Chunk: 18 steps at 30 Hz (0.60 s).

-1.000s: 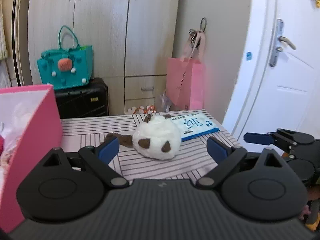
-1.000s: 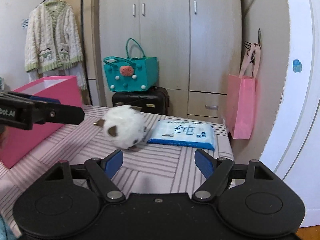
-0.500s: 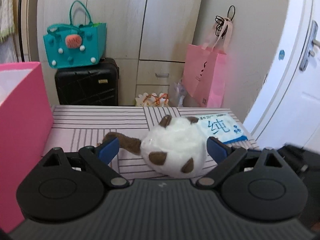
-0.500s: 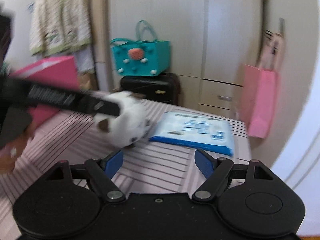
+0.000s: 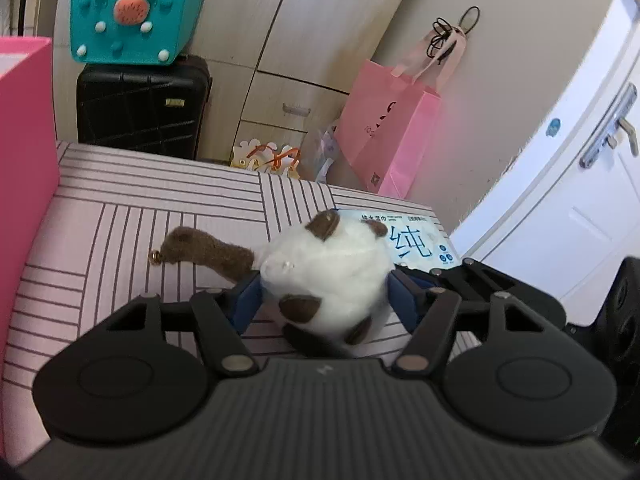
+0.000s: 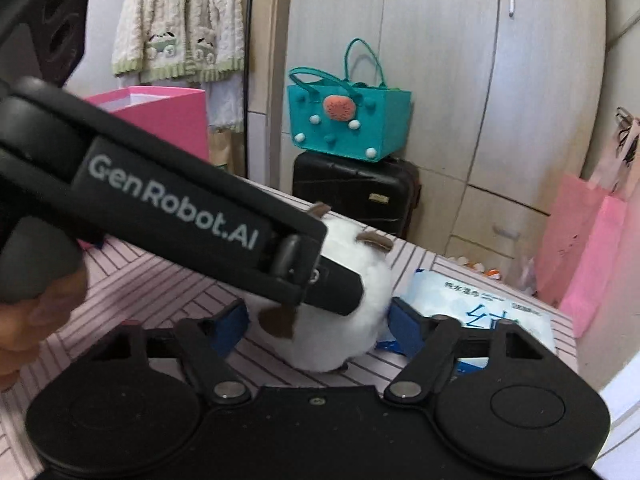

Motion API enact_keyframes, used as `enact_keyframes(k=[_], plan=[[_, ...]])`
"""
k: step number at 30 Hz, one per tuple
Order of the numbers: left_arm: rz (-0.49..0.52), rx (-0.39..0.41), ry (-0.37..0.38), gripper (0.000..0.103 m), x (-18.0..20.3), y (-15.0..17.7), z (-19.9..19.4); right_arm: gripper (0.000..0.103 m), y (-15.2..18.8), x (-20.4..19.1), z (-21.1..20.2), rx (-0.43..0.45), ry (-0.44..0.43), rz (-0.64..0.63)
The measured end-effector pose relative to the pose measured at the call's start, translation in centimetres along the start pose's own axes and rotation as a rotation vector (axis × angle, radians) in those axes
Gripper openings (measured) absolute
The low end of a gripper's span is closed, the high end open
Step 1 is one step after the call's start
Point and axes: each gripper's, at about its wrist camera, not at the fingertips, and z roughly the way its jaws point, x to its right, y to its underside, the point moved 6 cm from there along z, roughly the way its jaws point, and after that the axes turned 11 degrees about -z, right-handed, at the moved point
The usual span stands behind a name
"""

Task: Organize soft objects
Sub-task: 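Close the left gripper on the plush cat while the right gripper grasps it too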

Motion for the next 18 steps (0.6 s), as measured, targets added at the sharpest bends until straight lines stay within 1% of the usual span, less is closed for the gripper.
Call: enact_keyframes(k=[2,6,7,12,15,18], plan=[[0.023,0.006,0.005,0.061,0.4,0.3,-0.3,0.069,0.2,0.4,-0.5,-0.001,-0.003,0.062],[0.058,0.024,0.008,0.061,1.2,0.9,-1.3,0.067,0.2,-0.8,-2.0,0.015,0.061,0.024],[0.066,0.028,0.006,0.061,1.4,1.1,-1.6,0.067,0.3,-0.9,-2.3,0.015,0.066,0.028],[0.083,0.02,-0.003,0.061,1.7,2.2,-2.8,0.067,0.6,-1.3,-3.5,-0.01,0.043,0.091],[0.097,0.007,-0.009,0.061,1.9,3.1,-3.4,0.067,0.8,-2.0,-4.0,-0.037,0.047,0.082],[0.116,-0.006,-0.01,0.061,2.4,4.0,-4.4,0.067,0.9,-2.9,-4.8,-0.044,0.053,0.067]])
